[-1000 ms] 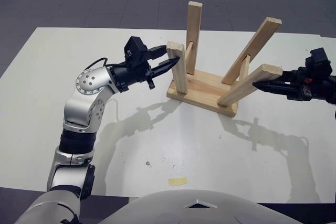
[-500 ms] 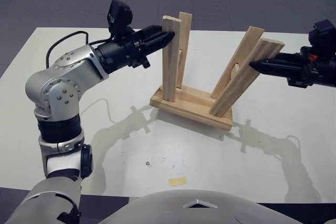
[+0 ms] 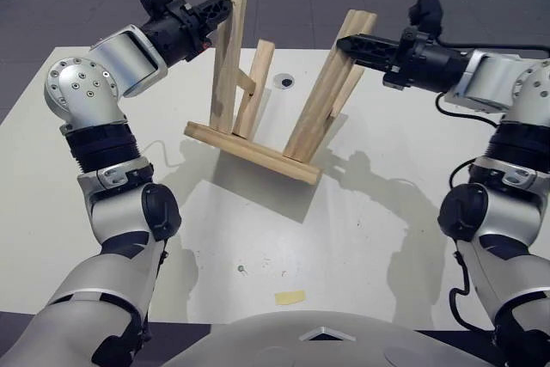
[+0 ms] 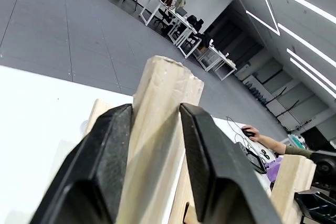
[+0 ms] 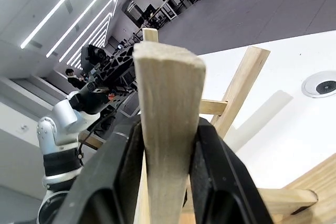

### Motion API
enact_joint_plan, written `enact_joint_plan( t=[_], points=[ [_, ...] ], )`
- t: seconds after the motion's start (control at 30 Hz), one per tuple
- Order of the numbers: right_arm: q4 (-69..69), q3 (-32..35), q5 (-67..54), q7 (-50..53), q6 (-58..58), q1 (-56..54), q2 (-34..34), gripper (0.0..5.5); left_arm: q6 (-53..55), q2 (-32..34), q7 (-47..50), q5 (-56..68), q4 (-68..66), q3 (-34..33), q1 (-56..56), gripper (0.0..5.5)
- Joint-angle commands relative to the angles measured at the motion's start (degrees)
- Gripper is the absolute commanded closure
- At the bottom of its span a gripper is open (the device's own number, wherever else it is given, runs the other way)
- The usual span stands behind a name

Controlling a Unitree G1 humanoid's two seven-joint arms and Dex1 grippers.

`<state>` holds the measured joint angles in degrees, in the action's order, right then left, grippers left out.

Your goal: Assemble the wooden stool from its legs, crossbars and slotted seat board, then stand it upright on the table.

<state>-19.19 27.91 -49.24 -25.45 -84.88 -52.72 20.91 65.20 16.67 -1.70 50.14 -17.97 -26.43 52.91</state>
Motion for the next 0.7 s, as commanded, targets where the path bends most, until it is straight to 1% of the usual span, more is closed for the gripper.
enact_joint_plan(
  t=[0.03,0.07,0.1,0.13,0.23,0.3,0.33,0.4,0.47,0.53,0.63,0.7],
  points=[
    [-28.0,1.1,17.3,33.1,16.7,-2.0,-10.0,4.39,-2.5,-6.5,-3.5,-5.5,-28.1,3.2,4.5,4.49],
    [-31.8,0.0,17.8,34.4,20.1,-2.5,-10.7,4.03,-4.0,-6.2,-4.8,-6.8,-30.2,4.0,4.6,4.33],
    [-34.4,-1.8,18.3,33.2,23.5,-3.0,-11.5,3.87,-5.8,-6.0,-5.6,-8.1,-32.4,4.6,4.7,4.28],
    [-36.4,-3.4,18.8,32.0,26.1,-3.3,-12.3,3.61,-7.8,-5.9,-6.3,-9.4,-34.5,5.4,5.0,4.08],
    [-38.9,-5.9,19.0,29.8,27.6,-3.0,-13.1,3.01,-11.1,-5.9,-11.2,-12.0,-38.0,7.8,6.4,3.53],
    [-39.2,-6.6,18.2,27.4,26.1,-3.1,-12.5,2.63,-11.4,-5.6,-17.0,-13.0,-36.8,10.4,7.0,3.15],
    [-38.8,-7.7,18.4,26.1,25.3,-2.9,-11.8,2.52,-11.3,-5.6,-20.4,-13.6,-35.0,12.3,7.0,3.04],
    [-36.8,-9.2,17.6,22.3,23.9,-1.8,-10.7,2.13,-12.1,-5.7,-25.4,-14.8,-30.1,15.7,6.2,2.67],
    [-33.6,-10.9,16.6,17.7,23.2,-0.2,-9.8,1.74,-14.0,-5.7,-28.5,-15.8,-21.2,18.9,3.6,2.31],
    [-29.8,-12.1,15.6,13.3,23.8,1.9,-8.9,1.39,-19.0,-6.6,-28.5,-18.4,-12.1,22.2,0.1,1.98],
    [-24.4,-12.7,14.0,9.1,24.8,4.8,-8.8,0.98,-26.2,-8.7,-26.1,-21.5,-3.4,24.1,-4.0,1.58],
    [-21.2,-12.7,12.9,6.4,25.5,6.6,-9.2,0.55,-30.7,-10.3,-24.9,-23.4,1.0,25.1,-6.9,1.16]
  ],
)
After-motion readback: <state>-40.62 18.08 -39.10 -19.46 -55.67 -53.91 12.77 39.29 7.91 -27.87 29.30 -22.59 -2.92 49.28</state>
